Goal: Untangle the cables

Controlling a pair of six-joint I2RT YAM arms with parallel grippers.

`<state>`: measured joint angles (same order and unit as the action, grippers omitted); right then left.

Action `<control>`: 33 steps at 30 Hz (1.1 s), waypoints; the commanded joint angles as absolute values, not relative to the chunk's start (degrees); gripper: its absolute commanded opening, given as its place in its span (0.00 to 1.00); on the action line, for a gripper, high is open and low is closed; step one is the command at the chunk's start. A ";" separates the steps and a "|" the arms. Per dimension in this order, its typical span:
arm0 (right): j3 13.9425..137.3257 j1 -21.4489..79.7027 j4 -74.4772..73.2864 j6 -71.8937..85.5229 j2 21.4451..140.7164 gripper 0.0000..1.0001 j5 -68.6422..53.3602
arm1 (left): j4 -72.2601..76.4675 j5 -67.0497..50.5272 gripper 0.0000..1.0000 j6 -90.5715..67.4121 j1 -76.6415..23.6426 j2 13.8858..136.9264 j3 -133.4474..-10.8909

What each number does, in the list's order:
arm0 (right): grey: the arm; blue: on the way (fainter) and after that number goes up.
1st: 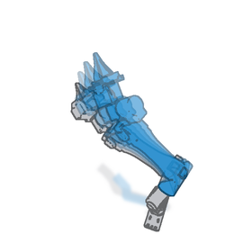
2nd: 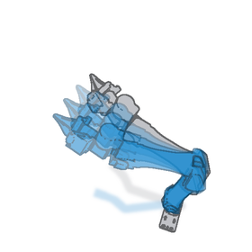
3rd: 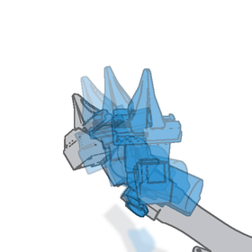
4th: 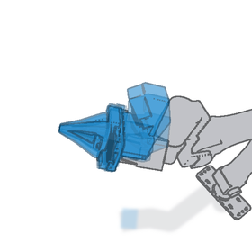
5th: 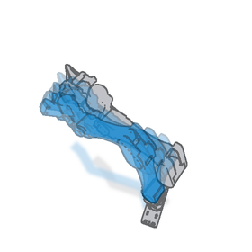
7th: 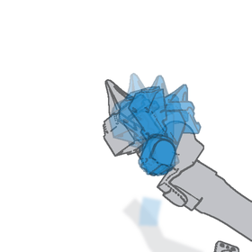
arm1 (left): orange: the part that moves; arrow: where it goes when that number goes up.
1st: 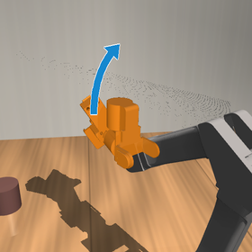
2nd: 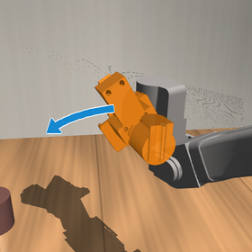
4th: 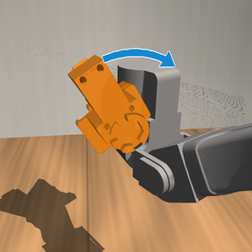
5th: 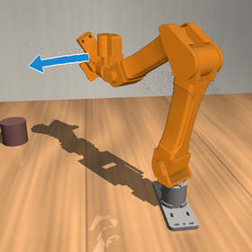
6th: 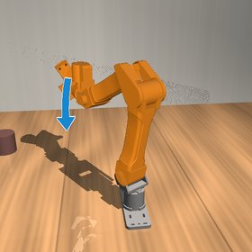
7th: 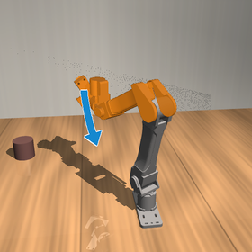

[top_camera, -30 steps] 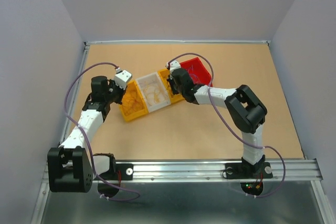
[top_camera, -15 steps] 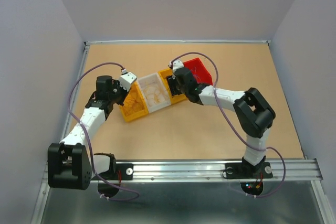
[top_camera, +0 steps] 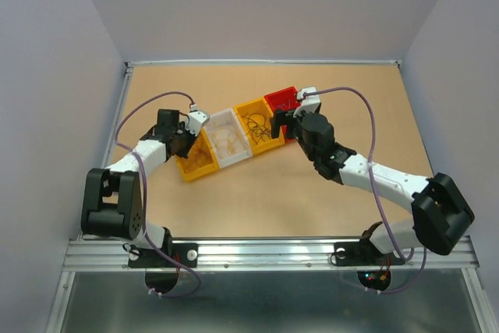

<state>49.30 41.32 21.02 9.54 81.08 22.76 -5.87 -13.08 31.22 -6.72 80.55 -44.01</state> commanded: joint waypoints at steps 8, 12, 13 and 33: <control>38.68 41.66 26.72 10.28 64.79 0.98 28.47 | -2.73 -10.28 0.60 27.95 -8.70 75.18 -45.19; 36.48 41.66 27.33 8.62 61.45 1.00 29.62 | -1.67 -9.14 0.72 27.33 -8.70 68.83 -43.51; 35.78 41.66 27.86 7.74 60.74 1.00 28.84 | -1.67 -9.14 0.74 27.33 -8.70 68.04 -43.33; 15.12 41.66 31.02 2.29 15.31 1.00 26.02 | 31.11 -20.13 0.99 22.85 -7.65 16.36 -11.17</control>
